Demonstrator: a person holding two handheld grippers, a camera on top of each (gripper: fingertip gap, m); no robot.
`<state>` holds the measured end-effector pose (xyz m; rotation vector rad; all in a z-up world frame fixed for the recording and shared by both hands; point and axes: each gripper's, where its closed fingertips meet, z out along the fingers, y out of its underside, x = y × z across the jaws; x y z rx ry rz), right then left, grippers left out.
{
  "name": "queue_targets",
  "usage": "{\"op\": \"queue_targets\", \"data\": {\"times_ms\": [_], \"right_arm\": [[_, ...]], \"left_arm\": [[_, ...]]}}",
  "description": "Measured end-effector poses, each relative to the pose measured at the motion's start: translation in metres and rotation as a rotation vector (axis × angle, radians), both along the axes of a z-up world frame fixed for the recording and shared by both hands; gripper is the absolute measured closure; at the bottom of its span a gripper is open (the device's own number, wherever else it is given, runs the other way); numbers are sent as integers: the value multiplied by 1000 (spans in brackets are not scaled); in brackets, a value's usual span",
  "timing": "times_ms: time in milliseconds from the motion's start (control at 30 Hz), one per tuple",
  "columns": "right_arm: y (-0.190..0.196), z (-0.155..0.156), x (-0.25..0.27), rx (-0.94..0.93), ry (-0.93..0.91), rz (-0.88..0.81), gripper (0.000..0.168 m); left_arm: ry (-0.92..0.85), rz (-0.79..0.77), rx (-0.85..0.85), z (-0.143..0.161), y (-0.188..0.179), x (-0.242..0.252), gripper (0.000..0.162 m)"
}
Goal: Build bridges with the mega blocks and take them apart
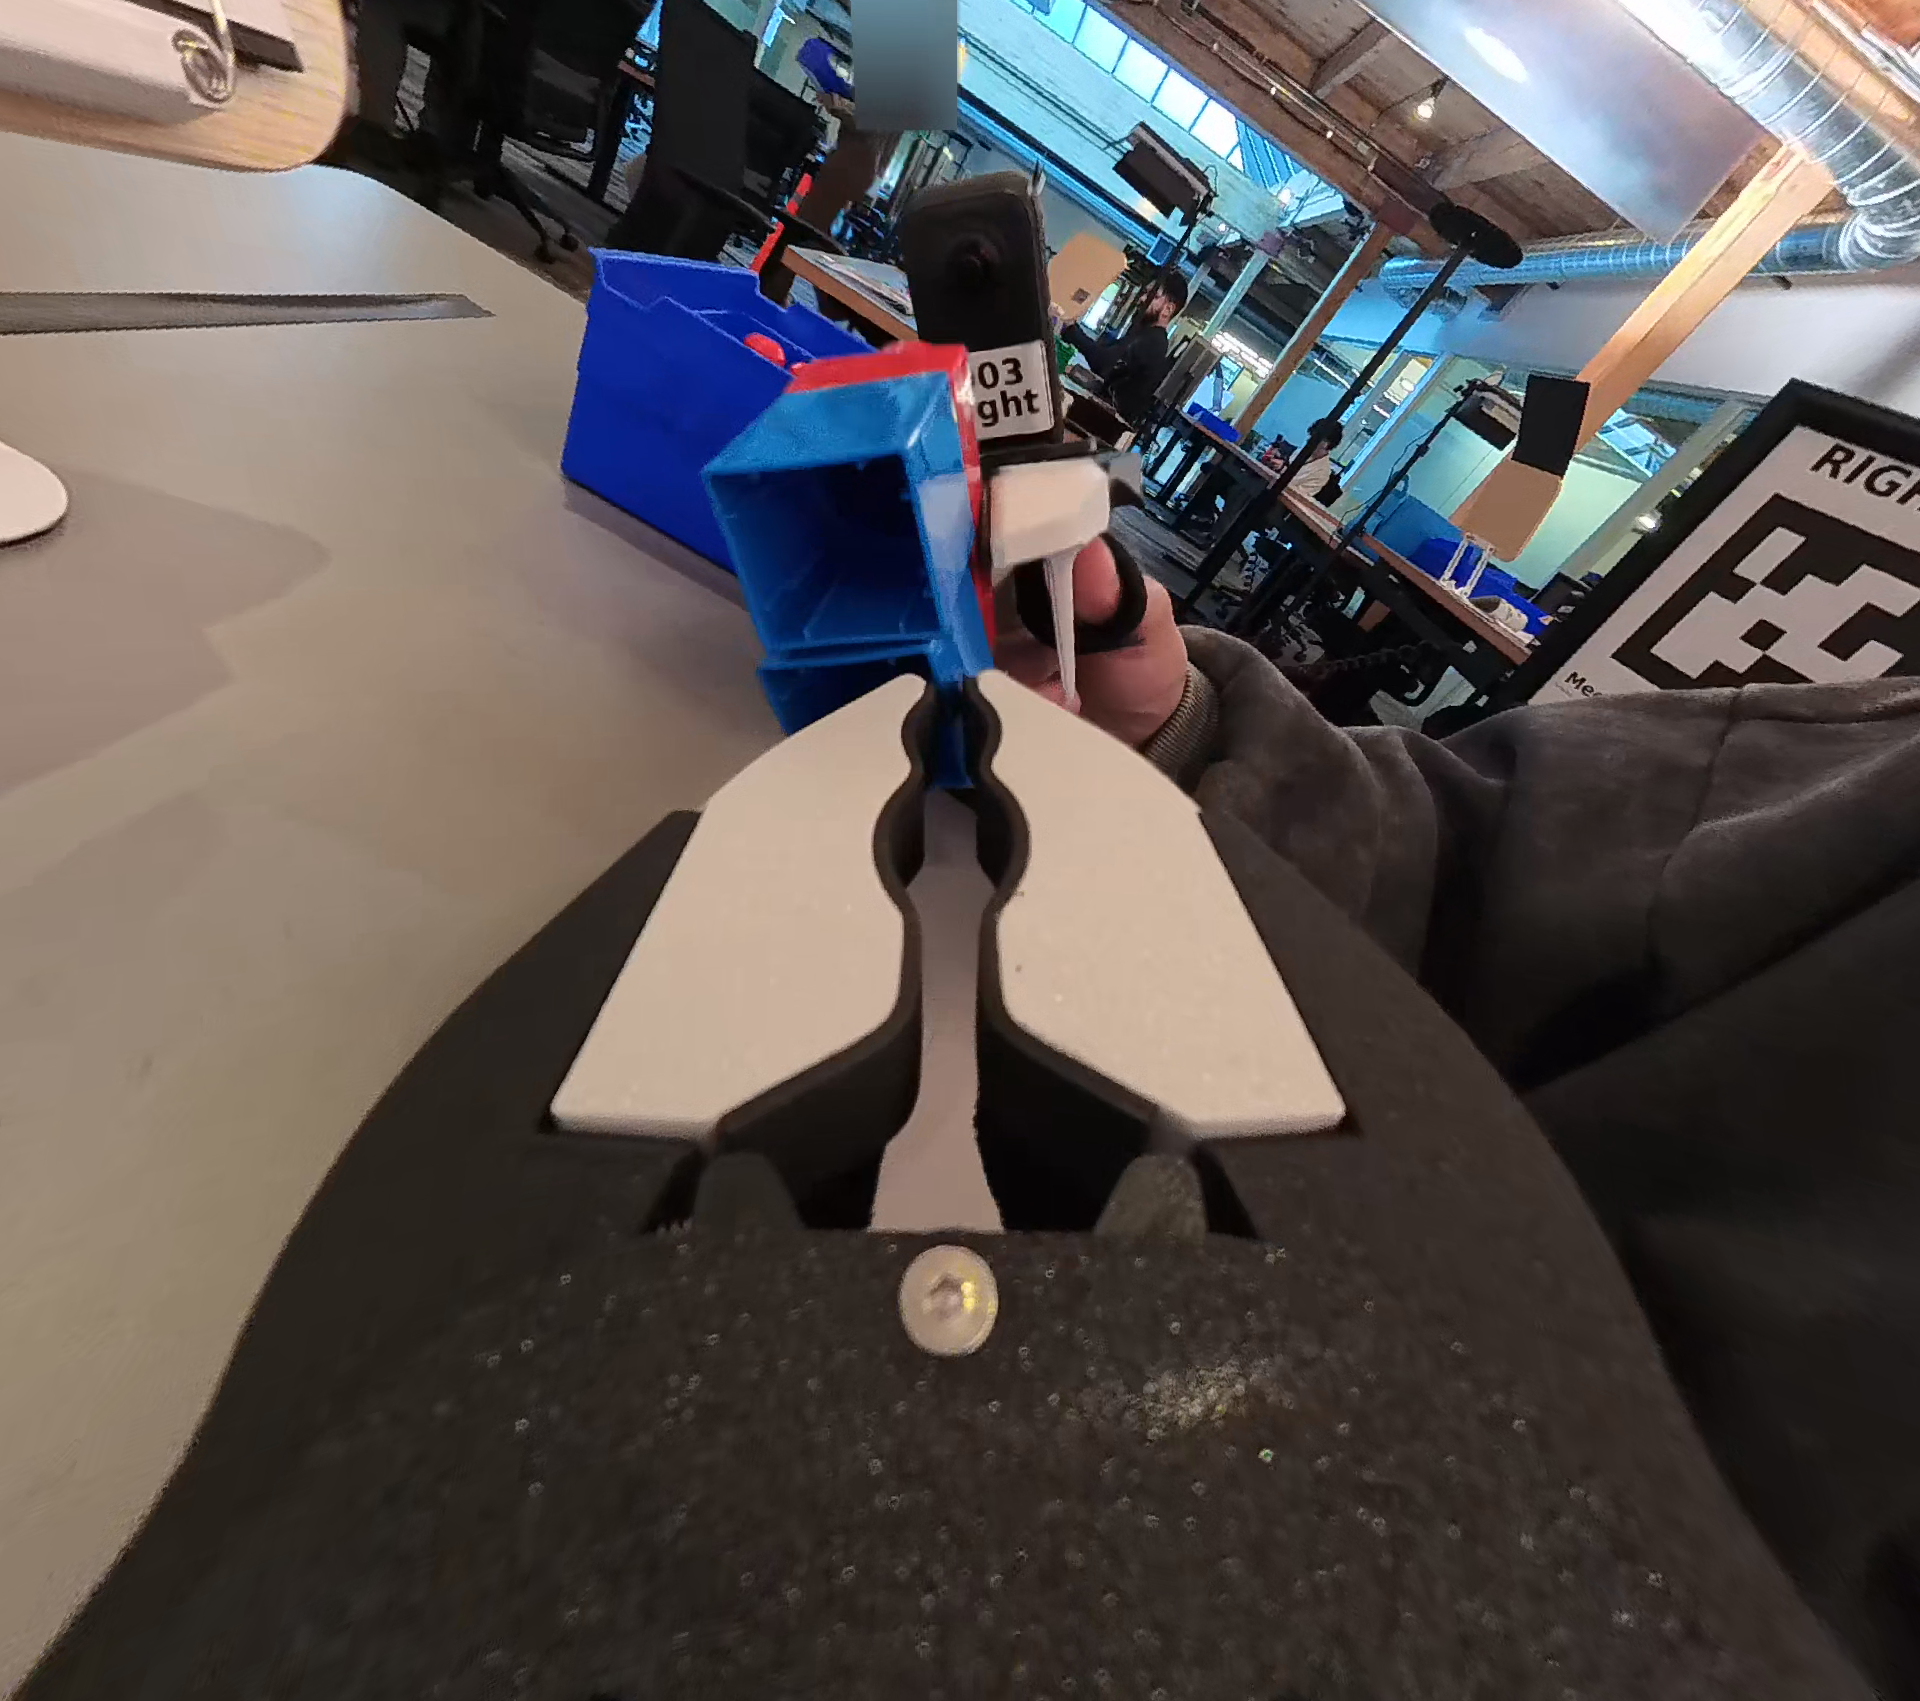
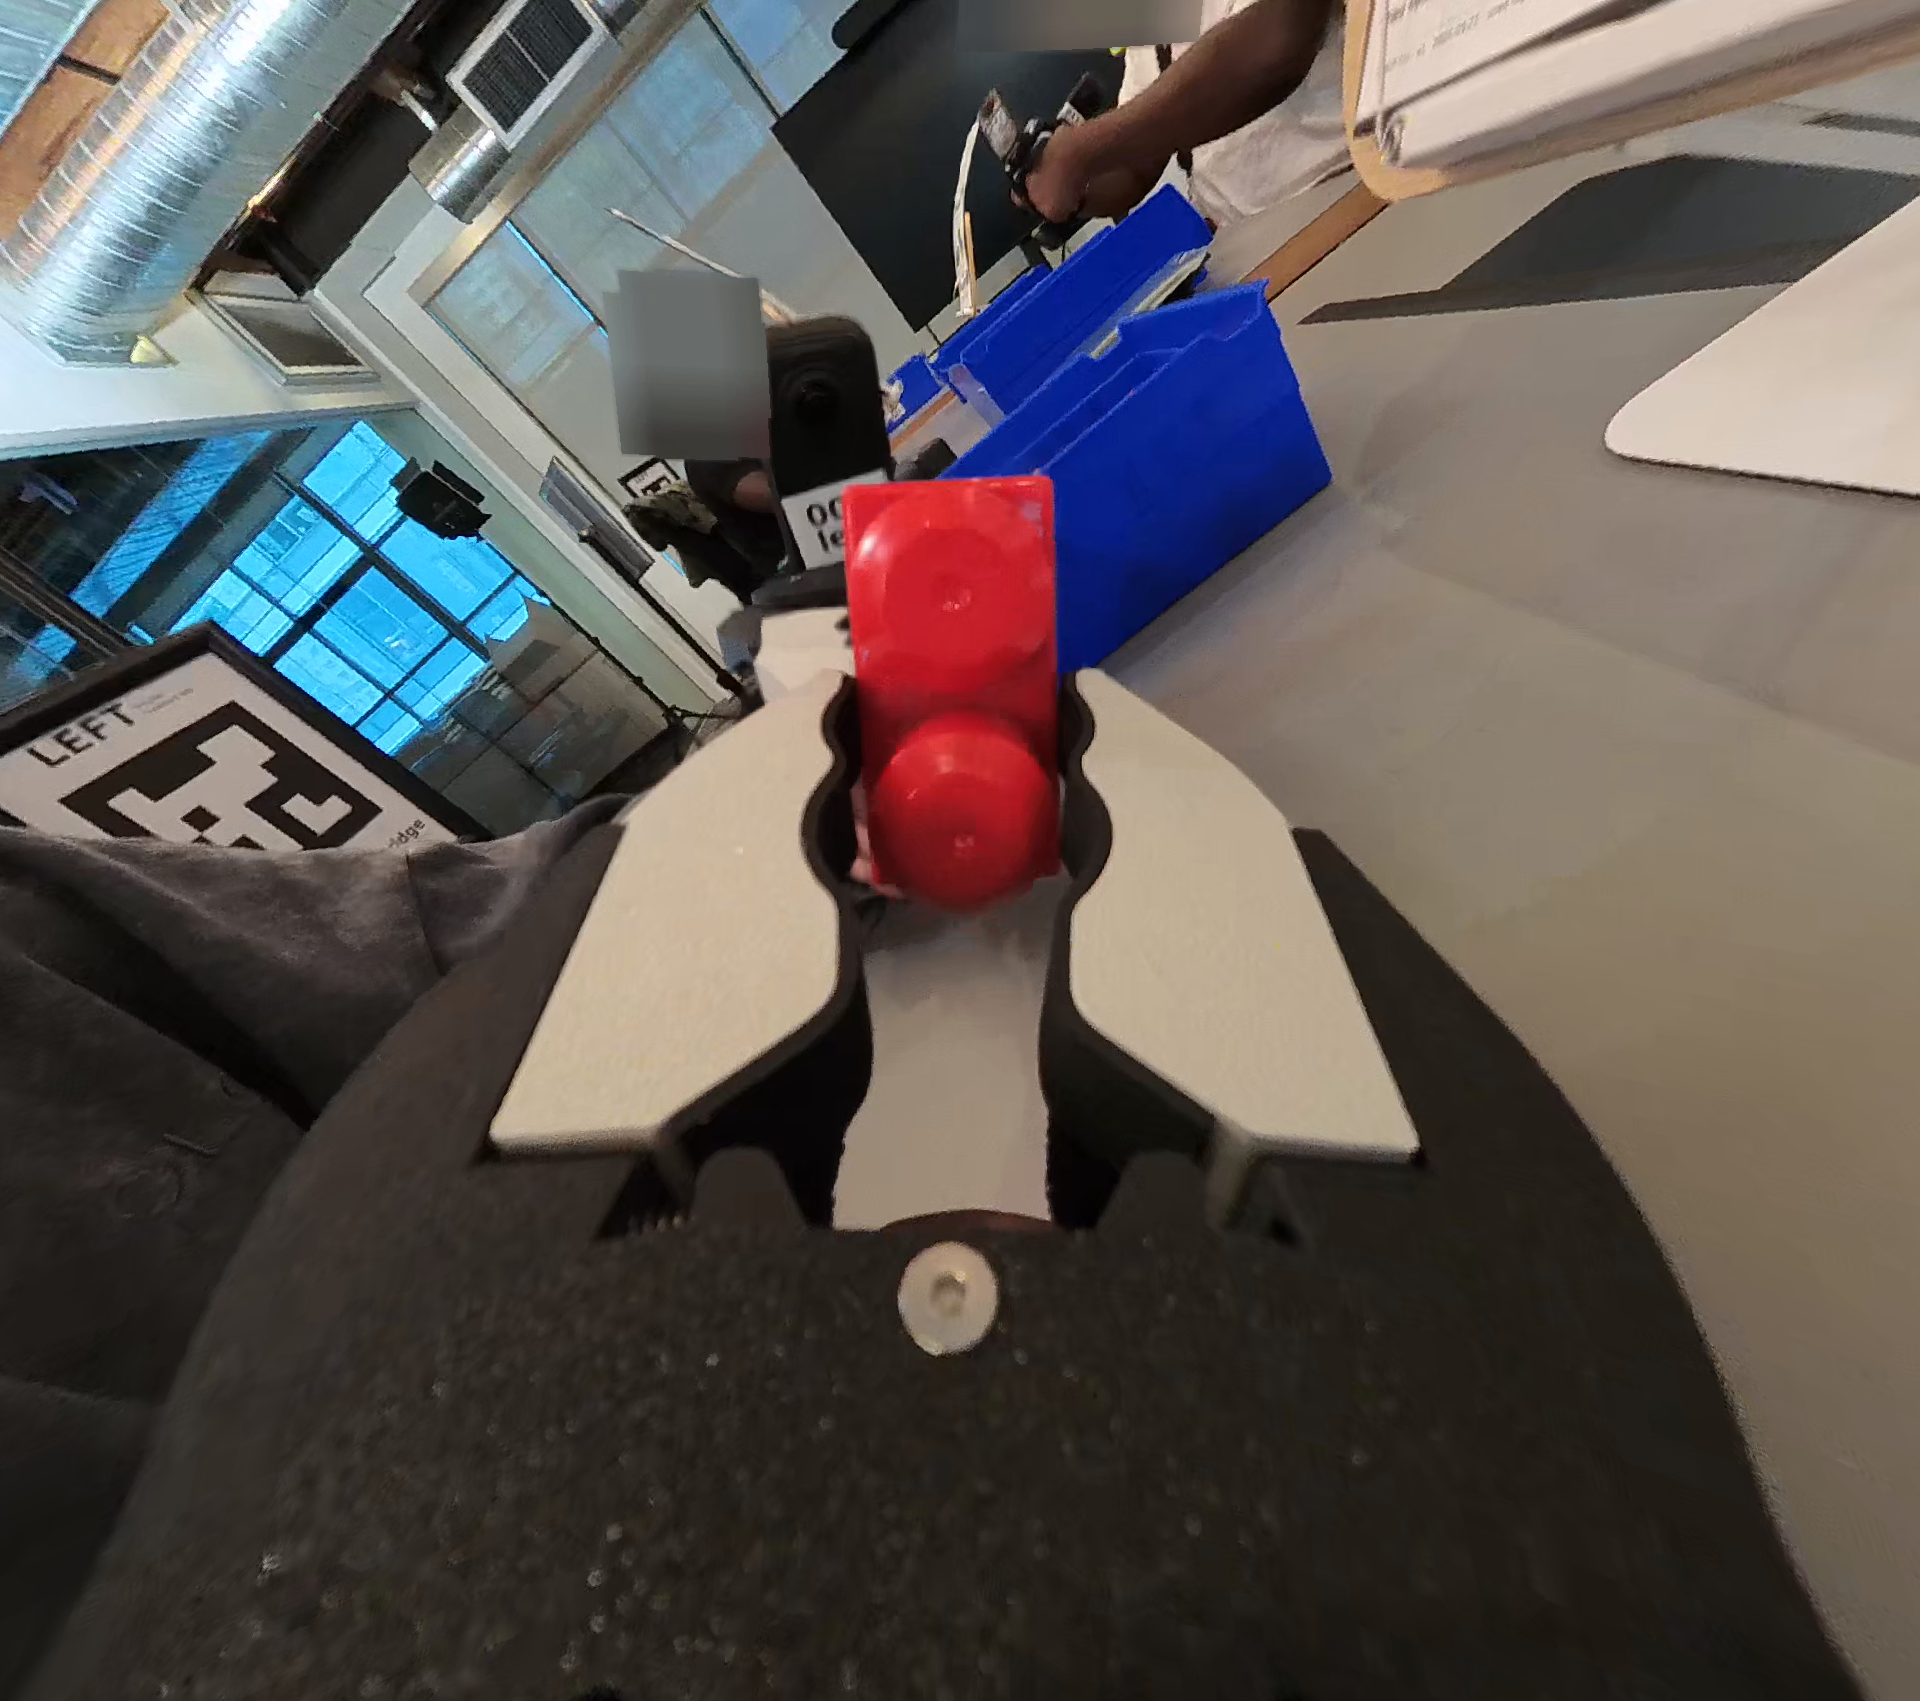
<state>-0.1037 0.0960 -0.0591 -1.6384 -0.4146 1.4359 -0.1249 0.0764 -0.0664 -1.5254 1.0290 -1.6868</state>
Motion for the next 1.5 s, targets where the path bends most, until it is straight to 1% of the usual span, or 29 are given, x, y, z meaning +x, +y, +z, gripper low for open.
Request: {"op": "queue_targets", "data": {"times_ms": [33, 100, 167, 200, 267, 300, 333, 367, 400, 433, 467, 500, 567, 600, 667, 733, 833, 1000, 1100, 1167, 1200, 1267, 1300, 1333, 1400, 1500], "right_arm": [[1, 6, 4, 8, -2, -24, 132], [3, 25, 22, 18, -19, -125, 133], [-6, 55, 44, 54, -81, -218, 132], [-12, 69, 59, 76, -165, -273, 132], [-23, 96, 107, 117, -360, -454, 132], [-29, 104, 139, 95, -446, -556, 132], [-36, 105, 170, 39, -519, -626, 132], [-40, 98, 203, -45, -595, -691, 132], [-40, 84, 238, -140, -692, -768, 132], [-39, 67, 274, -235, -782, -851, 131], [-36, 48, 302, -333, -839, -899, 132], [-31, 27, 319, -429, -872, -899, 132], [-16, -14, 335, -572, -912, -881, 132], [-9, -31, 338, -620, -949, -866, 132], [4, -55, 344, -681, -1028, -861, 132], [15, -68, 344, -727, -1061, -840, 132], [18, -85, 357, -828, -1152, -825, 132], [20, -98, 373, -882, -1207, -825, 132], [24, -98, 378, -875, -1171, -861, 132], [23, -98, 378, -878, -1155, -856, 132], [22, -98, 375, -877, -1147, -839, 126], [21, -92, 371, -854, -1128, -828, 111], [21, -84, 369, -826, -1121, -839, 103], [20, -72, 364, -780, -1111, -847, 102], [18, -39, 344, -634, -1075, -877, 103], [17, 23, 277, -271, -958, -874, 104]], "left_arm": [[-12, -7, 11, 2, -3, 0, 156], [-40, 12, 9, 8, -1, -3, 134], [-40, 70, -4, 9, 12, -8, 119], [-34, 109, -8, 8, 20, -11, 112], [-27, 189, -22, 6, 34, -15, 104], [-27, 214, -33, 5, 38, -16, 103], [-24, 228, -46, 3, 41, -16, 102], [-20, 230, -59, 2, 42, -16, 101], [-16, 221, -71, 1, 41, -15, 101], [-15, 209, -80, 0, 39, -13, 101], [-14, 201, -85, 0, 38, -11, 101], [-10, 196, -86, -1, 36, -9, 101], [13, 185, -72, -5, 33, -5, 101], [29, 179, -58, -7, 31, -2, 102], [67, 172, -16, -13, 27, 2, 102], [83, 170, 11, -15, 25, 4, 102], [82, 149, 4, -14, 20, 6, 102], [95, 120, 16, -14, 11, 9, 101], [111, 108, 35, -16, 5, 11, 101], [128, 98, 44, -20, 3, 12, 100], [134, 94, 43, -21, 2, 13, 100], [139, 89, 41, -23, 2, 14, 98], [140, 96, 46, -23, 3, 13, 98], [143, 108, 56, -23, 5, 13, 98], [153, 144, 86, -24, 10, 11, 98], [184, 254, 148, -24, 24, 5, 98]]}}
